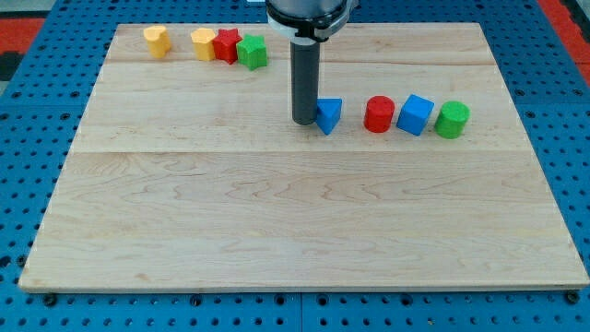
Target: Slide the green star closer to the blue triangle
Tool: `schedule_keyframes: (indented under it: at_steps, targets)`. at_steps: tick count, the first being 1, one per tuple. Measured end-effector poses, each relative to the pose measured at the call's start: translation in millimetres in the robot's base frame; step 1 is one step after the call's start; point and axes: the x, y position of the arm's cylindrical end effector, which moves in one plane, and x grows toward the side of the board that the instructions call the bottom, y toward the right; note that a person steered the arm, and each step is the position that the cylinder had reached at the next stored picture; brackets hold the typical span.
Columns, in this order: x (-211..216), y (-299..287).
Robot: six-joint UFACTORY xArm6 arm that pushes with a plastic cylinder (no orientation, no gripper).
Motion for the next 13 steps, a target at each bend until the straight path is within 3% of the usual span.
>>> schedule_keyframes:
  at_steps: [2,3,4,5,6,7,9,10,11,13]
  targets:
    - [-0.2,24.7]
    - [-25.3,21.8]
    - [-93.7,37.2]
    - [-132.0,65.3]
    - [-181.2,15.2]
    - [-191.6,-49.4]
    - [-103.5,-75.5]
    - [-115.9,-83.1]
    - [-107.2,-130.5]
    - [-37.3,-114.0]
